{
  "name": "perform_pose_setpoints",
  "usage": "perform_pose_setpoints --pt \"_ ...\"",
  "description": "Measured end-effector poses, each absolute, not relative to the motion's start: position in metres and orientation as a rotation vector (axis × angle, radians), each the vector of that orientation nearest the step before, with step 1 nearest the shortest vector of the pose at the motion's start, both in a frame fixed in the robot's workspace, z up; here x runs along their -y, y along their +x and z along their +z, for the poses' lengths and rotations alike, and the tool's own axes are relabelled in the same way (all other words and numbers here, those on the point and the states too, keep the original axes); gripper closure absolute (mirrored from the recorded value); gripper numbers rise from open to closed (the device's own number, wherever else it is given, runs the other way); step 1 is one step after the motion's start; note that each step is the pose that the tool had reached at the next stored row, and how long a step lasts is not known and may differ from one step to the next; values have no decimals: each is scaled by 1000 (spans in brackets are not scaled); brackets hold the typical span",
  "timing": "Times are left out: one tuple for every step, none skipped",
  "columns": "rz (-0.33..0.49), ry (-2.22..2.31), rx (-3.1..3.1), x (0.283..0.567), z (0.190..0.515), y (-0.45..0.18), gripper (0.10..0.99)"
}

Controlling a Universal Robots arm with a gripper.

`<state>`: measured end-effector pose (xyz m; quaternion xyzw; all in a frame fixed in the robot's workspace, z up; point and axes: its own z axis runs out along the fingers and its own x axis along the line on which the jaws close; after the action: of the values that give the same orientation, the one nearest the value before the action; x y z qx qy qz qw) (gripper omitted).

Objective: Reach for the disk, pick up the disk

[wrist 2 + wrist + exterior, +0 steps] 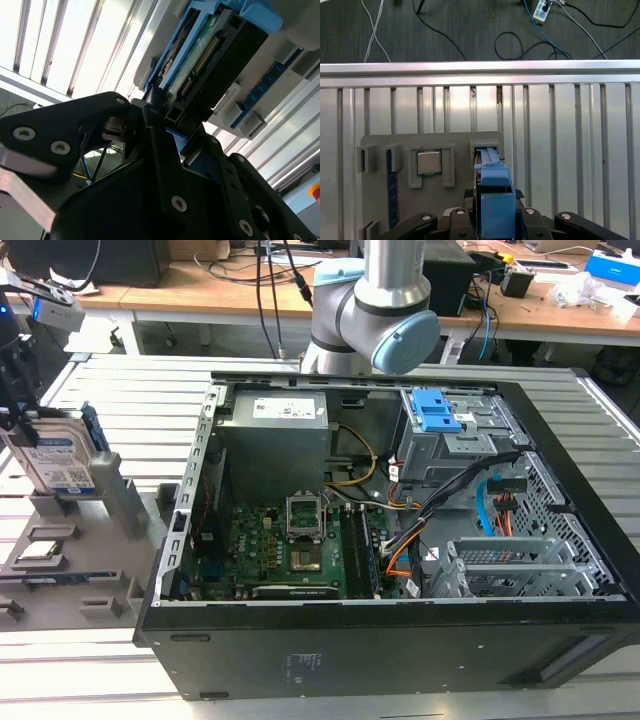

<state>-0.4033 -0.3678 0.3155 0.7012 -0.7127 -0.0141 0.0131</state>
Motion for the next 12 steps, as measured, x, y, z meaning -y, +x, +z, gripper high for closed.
perform_pose_setpoints --pt "-44 2185 2220 368 317 -403 718" --pt "-44 2185 2220 368 318 -403 718" --pt "-44 2185 2220 368 320 -403 718" --pt "-44 2185 2221 368 322 -403 718" --pt "-44 2185 2220 368 323 -403 718" --pt "-44 2185 2220 368 324 -403 718" --pt "-44 2185 2220 368 326 -403 718" --pt "-44 2185 2220 368 328 -403 718" --pt "-44 2185 2221 368 329 -403 718" --pt "-44 2185 2221 368 331 -403 718" --pt "-44 2185 2220 368 332 -403 718" --pt "-44 2185 2221 368 333 -403 718"
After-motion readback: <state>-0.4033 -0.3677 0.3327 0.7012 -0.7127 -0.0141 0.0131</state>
